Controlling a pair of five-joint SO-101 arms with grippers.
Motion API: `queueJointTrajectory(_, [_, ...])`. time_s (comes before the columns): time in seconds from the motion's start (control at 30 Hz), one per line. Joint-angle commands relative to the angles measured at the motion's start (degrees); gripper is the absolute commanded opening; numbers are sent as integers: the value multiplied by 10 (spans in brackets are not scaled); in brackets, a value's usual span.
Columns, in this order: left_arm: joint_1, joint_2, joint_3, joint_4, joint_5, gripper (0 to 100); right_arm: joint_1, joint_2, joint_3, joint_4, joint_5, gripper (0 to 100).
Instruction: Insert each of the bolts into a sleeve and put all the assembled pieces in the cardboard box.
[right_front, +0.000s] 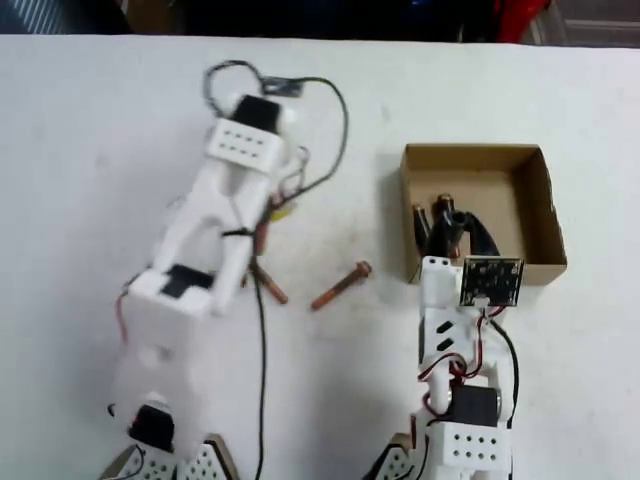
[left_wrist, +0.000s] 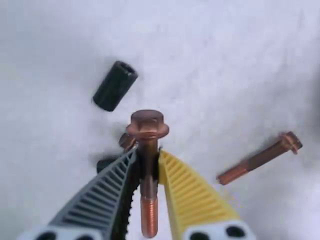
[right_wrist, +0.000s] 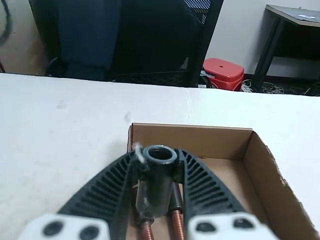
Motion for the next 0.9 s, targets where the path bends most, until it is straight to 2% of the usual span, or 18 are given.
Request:
queueJointTrajectory(0.0, [-48,-122,77,2,-26,22,-5,-9,4,1,-4,17])
queueJointTrajectory(0.17, [-110,-204,197,-29,-67,22,-14,-7,4,1,-4,17])
queueJointTrajectory(0.37, [-171,-274,384,-156,-105,22,-14,-7,4,1,-4,17])
queueJointTrajectory(0.7, [-187,-342,618,-382,-127,23,-13,-7,4,1,-4,17])
queueJointTrajectory(0.87, [-187,-342,668,-443,-127,24,-13,-7,4,1,-4,17])
